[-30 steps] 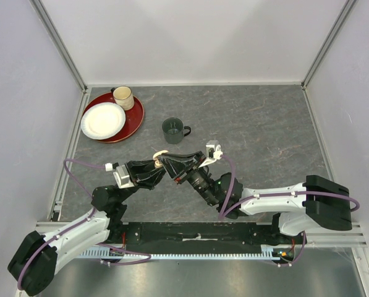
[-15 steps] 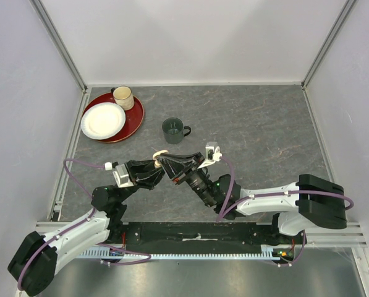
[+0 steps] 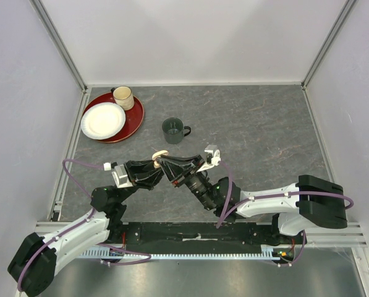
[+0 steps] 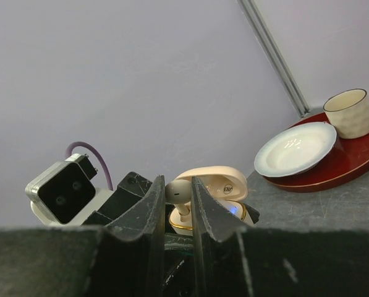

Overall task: Insert the wireless bluetooth earbuds into the charging case
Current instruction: Place the earbud in the charging case, then close the charging case.

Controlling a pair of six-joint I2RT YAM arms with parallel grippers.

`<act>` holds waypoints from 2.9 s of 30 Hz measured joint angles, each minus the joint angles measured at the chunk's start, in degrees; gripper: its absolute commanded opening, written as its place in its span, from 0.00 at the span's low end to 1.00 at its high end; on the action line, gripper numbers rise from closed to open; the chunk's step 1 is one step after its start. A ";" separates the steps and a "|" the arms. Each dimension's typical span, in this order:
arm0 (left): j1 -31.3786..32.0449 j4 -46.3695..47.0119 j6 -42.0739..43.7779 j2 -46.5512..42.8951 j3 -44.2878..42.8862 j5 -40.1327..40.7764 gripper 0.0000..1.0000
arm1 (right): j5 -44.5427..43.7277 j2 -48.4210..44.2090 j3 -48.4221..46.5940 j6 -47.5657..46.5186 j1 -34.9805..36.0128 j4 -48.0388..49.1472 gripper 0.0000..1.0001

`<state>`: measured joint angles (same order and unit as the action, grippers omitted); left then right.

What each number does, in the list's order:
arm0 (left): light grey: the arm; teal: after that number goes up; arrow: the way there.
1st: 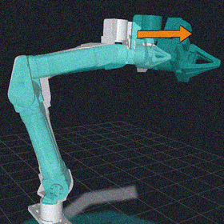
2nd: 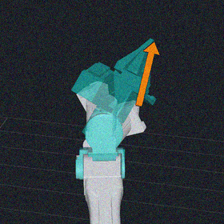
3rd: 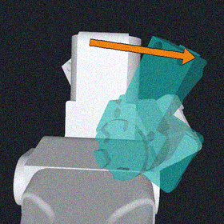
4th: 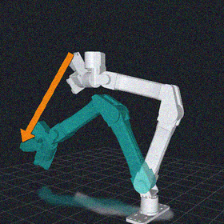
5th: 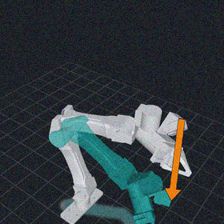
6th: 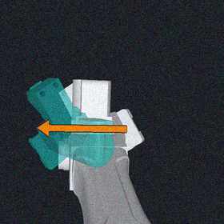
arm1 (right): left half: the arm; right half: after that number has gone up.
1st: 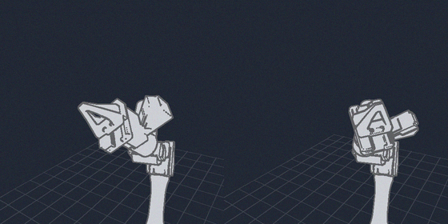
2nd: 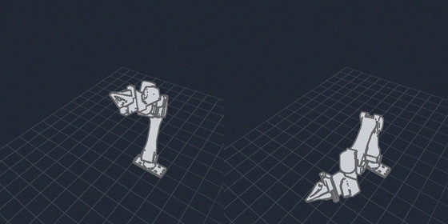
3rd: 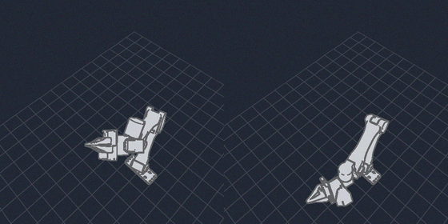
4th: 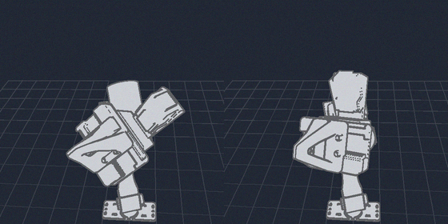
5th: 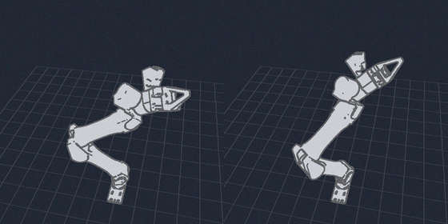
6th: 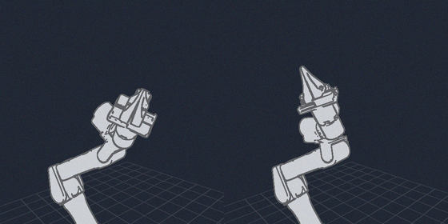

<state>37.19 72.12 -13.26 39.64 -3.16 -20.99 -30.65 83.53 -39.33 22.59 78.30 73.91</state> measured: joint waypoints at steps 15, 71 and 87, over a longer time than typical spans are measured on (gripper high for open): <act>0.02 -0.20 -0.85 -0.55 0.00 0.83 0.02 | -5.57 -1.09 -2.62 -5.44 2.64 -6.01 0.08; 0.00 -12.50 5.73 -0.33 -5.16 -18.51 0.02 | 7.39 -15.13 -24.15 9.97 -14.80 -78.40 0.89; 0.02 -14.62 6.10 3.13 -5.73 -21.33 0.02 | 13.20 -19.39 -12.90 16.41 -15.04 -81.40 0.89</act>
<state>37.21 57.49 -7.16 42.76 -8.88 -42.33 -17.45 64.14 -52.23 39.00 63.26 -7.49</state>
